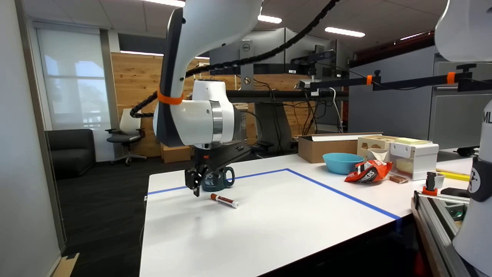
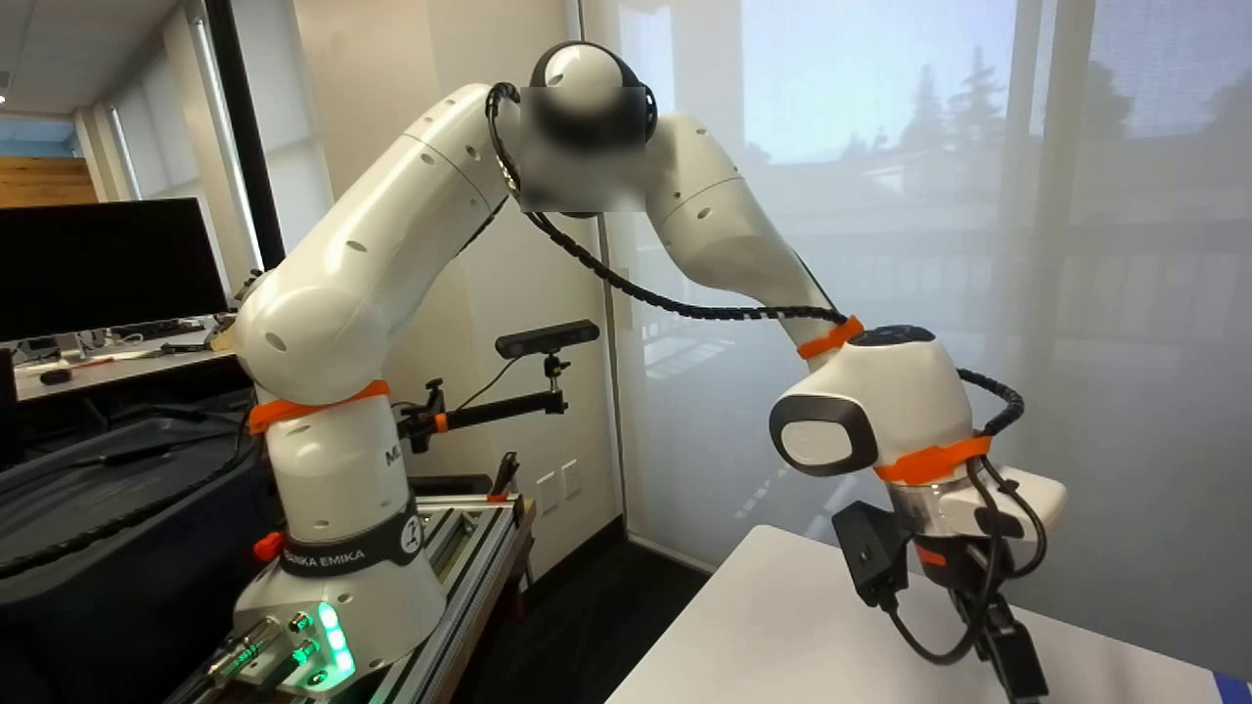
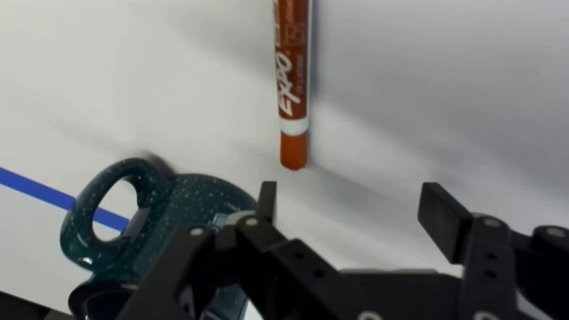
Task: Remove the marker from the cup and put it on the table
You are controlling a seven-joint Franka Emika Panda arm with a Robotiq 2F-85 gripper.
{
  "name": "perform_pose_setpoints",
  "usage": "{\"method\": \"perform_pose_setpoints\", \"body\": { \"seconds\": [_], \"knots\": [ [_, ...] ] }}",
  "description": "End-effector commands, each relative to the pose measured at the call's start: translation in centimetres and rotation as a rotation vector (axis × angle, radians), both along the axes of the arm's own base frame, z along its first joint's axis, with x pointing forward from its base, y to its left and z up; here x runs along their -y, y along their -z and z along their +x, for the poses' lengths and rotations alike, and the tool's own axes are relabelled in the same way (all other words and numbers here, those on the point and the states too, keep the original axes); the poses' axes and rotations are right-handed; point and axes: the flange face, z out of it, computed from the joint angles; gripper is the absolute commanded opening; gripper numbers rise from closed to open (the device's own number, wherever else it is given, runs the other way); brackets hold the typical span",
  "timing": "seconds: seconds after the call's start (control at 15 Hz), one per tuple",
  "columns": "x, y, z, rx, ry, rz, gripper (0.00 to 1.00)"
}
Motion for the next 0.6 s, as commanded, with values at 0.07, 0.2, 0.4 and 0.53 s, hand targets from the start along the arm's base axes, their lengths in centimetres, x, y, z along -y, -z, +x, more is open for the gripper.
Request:
{"method": "perform_pose_setpoints", "body": {
  "seconds": [0.07, 0.2, 0.4, 0.53],
  "knots": [
    [0.0, -5.3, -0.3, 0.107, 0.043, 0.025, 1.0],
    [0.5, -7.3, -0.6, 0.137, 0.075, 0.026, 1.0],
    [1.9, -9.5, -1.2, 0.168, 0.153, 0.016, 1.0],
    [3.7, -10.5, -2.6, 0.073, 0.246, 0.02, 1.0]
  ]
}}
